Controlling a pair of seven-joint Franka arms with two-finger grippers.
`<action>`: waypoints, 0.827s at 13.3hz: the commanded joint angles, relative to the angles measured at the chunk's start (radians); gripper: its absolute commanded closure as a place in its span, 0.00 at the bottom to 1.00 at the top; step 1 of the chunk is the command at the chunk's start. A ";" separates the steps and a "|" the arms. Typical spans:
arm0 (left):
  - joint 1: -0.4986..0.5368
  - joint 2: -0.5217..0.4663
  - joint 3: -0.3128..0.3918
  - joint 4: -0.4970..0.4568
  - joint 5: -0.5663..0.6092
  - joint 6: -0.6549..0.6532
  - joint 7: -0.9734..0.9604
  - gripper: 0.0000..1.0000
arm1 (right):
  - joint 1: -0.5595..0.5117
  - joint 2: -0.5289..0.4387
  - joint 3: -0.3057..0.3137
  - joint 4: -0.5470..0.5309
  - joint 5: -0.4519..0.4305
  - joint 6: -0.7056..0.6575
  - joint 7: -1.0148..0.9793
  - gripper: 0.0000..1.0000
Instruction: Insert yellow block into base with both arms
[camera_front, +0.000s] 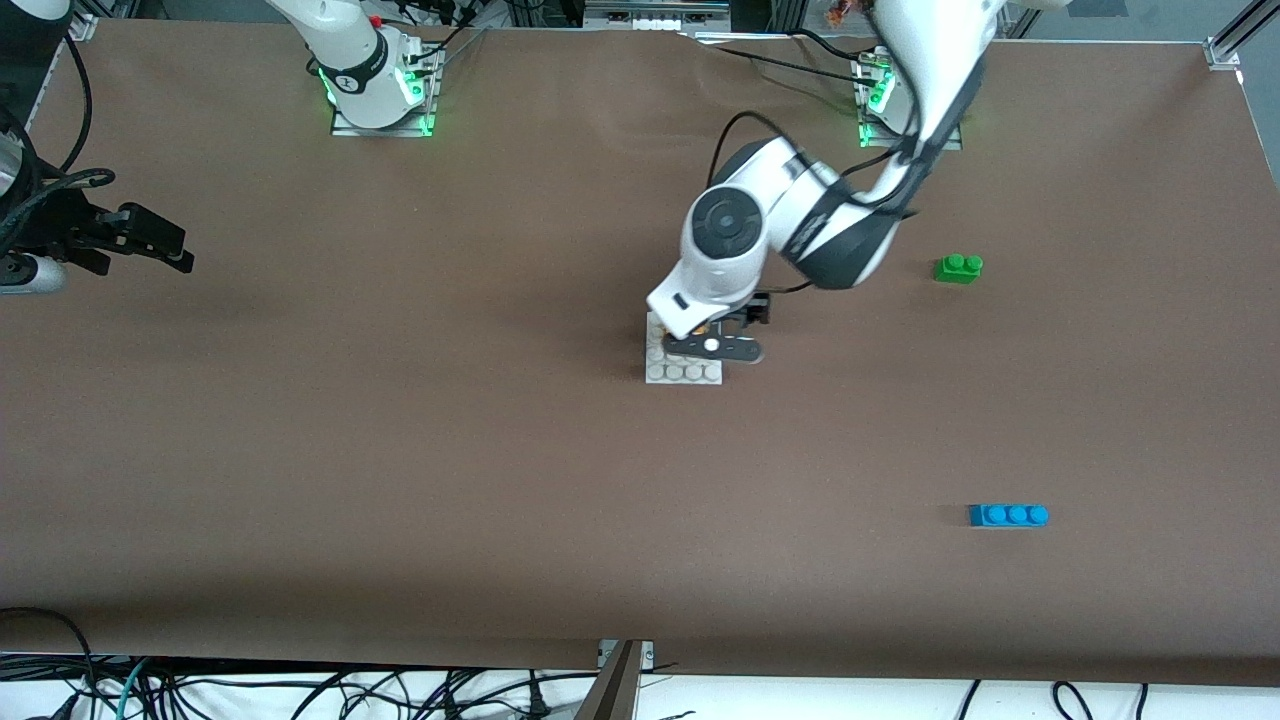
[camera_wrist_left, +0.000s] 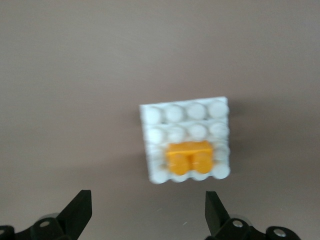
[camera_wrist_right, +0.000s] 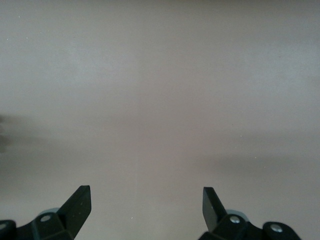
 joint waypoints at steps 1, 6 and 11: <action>0.076 -0.135 -0.004 0.019 0.010 -0.137 0.008 0.00 | -0.001 -0.012 -0.001 -0.002 0.015 -0.010 -0.011 0.01; 0.162 -0.204 -0.007 0.179 0.004 -0.489 0.042 0.00 | 0.002 -0.012 0.002 -0.001 0.015 -0.005 -0.011 0.01; 0.358 -0.251 -0.004 0.177 -0.008 -0.569 0.366 0.00 | 0.011 -0.012 0.002 -0.002 0.015 -0.002 -0.011 0.01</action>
